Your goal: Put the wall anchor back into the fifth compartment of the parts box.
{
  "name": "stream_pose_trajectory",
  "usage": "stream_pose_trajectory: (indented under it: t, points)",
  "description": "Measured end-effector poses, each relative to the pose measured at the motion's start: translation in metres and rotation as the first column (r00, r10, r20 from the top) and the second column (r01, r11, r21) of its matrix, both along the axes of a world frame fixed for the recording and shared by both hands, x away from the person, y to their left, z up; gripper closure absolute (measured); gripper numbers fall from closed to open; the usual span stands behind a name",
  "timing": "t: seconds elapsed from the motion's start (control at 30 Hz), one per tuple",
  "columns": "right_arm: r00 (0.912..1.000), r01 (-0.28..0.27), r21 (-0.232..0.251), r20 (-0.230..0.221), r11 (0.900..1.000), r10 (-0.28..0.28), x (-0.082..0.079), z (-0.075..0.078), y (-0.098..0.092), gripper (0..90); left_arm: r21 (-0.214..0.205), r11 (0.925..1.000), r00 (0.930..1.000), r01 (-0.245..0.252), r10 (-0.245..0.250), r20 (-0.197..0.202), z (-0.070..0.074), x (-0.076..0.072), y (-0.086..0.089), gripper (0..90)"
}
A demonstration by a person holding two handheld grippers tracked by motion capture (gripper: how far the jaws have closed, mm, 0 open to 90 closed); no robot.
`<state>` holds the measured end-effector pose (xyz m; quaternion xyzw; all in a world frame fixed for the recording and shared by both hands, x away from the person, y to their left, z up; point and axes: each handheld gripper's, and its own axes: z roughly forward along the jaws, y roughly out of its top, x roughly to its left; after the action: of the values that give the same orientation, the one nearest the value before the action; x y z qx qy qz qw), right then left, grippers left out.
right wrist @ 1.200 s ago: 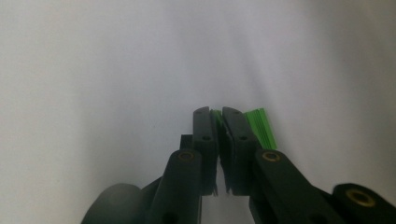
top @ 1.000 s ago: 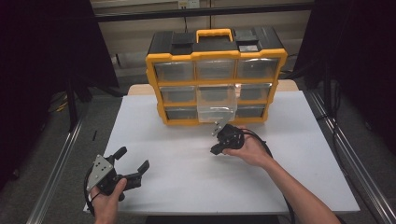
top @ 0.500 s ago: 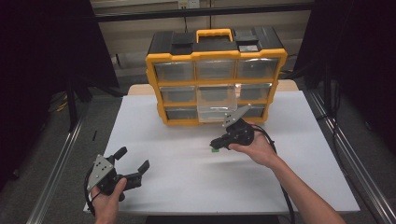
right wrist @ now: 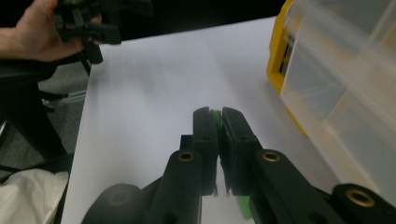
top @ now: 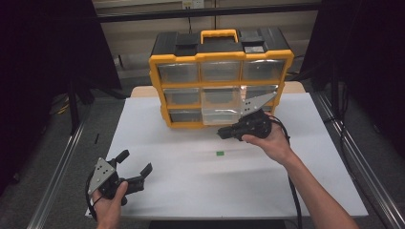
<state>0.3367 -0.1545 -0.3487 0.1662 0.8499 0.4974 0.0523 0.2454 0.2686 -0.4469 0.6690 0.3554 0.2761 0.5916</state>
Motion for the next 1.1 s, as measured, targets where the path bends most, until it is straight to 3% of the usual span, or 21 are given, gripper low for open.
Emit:
stream_pose_trajectory:
  t: [0.47, 0.63, 0.73, 0.87, 1.1]
  points:
    - [0.9952, 0.038, 0.005, 0.09, 0.9993, -0.039, 0.005, 0.047, -0.006, 84.7, 0.004, 1.0, 1.0, 0.006, -0.006, 0.004, 0.0, 0.001, -0.001, 3.4]
    - [0.9921, 0.067, -0.013, 0.107, 0.9977, -0.065, 0.013, 0.061, -0.007, 84.7, 0.024, 0.9996, 0.9999, 0.013, -0.013, 0.008, 0.0, 0.0, 0.0, 3.3]
    - [0.9916, 0.077, -0.014, 0.105, 0.9969, -0.075, 0.019, 0.068, -0.006, 84.7, 0.01, 0.9999, 0.9999, 0.009, -0.01, 0.006, 0.0, 0.0, -0.001, 3.3]
    - [0.9901, 0.089, -0.046, 0.113, 0.995, -0.083, 0.026, 0.075, -0.002, 84.7, 0.012, 0.9999, 1.0, 0.005, -0.005, 0.006, 0.0, 0.001, -0.001, 3.3]
    - [0.9879, 0.137, -0.158, 0.094, 0.9778, -0.123, 0.047, 0.076, 0.003, 84.7, 0.026, 0.9996, 0.9999, -0.01, 0.009, 0.011, 0.0, 0.002, -0.001, 3.3]
